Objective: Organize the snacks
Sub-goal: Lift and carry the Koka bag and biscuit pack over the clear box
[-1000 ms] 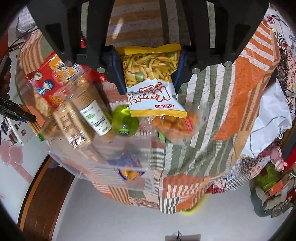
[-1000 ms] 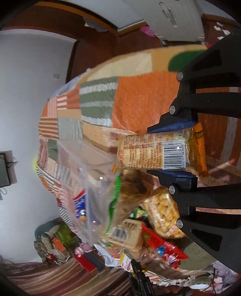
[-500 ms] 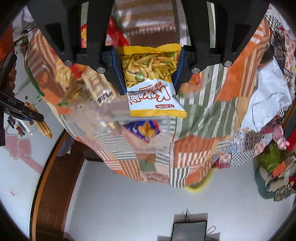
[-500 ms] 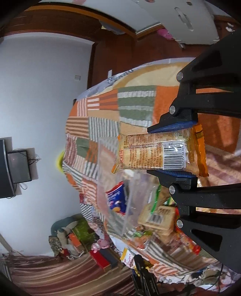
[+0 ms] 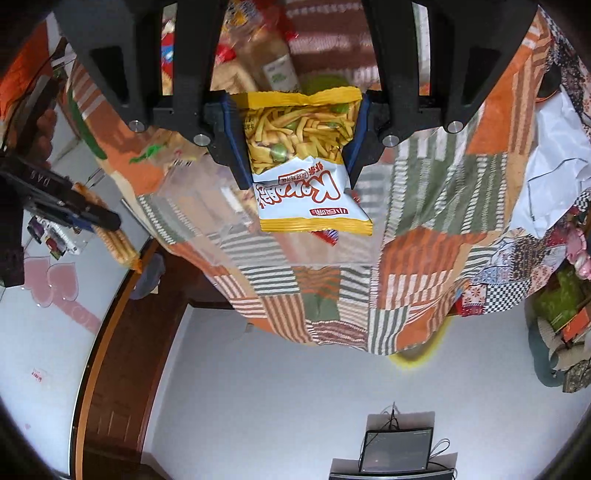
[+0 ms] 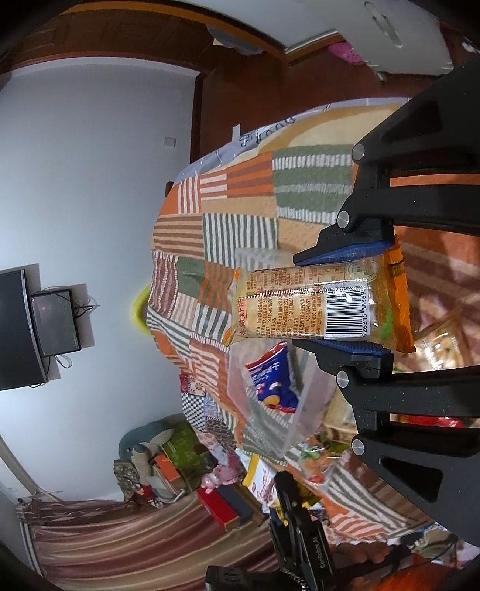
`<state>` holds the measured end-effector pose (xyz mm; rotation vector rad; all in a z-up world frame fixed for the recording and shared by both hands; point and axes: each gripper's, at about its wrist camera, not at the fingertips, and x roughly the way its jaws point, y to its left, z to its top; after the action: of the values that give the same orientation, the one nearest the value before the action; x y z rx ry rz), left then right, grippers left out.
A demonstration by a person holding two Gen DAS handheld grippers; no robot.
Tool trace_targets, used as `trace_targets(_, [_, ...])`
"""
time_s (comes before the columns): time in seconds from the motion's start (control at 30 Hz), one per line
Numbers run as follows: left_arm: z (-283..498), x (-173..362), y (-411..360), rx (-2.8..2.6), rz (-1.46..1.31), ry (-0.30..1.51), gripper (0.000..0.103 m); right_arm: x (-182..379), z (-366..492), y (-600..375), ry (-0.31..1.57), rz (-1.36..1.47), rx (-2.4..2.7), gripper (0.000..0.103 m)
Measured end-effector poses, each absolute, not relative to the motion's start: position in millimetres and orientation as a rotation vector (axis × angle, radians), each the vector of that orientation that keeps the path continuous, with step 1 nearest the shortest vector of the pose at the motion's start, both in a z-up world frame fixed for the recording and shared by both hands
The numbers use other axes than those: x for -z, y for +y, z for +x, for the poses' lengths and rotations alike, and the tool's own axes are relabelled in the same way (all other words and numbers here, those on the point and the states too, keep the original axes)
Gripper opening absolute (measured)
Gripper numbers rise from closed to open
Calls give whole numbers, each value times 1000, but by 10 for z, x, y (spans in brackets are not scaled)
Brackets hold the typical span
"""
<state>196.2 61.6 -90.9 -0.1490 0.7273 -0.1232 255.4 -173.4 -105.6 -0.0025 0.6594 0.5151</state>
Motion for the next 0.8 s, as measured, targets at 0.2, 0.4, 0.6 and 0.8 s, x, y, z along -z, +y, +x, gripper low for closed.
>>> trace_targets(0.2, [2187,883,445,145,-132,723,48,1027,2677,-1651,652,9,-530,32])
trace_targets(0.4, [2439,896,299,168,-132,729,48,1022,2805,-1575,654,15,-544,33])
trace_targets(0.6, [2683,934,148,179,-125,742,48,1068,2923,-1496,670,11,-549,33])
trace_targets(0.8, [2929,1057,77,184,-155,794,48,1182,3091,-1459,721,36,-556,33])
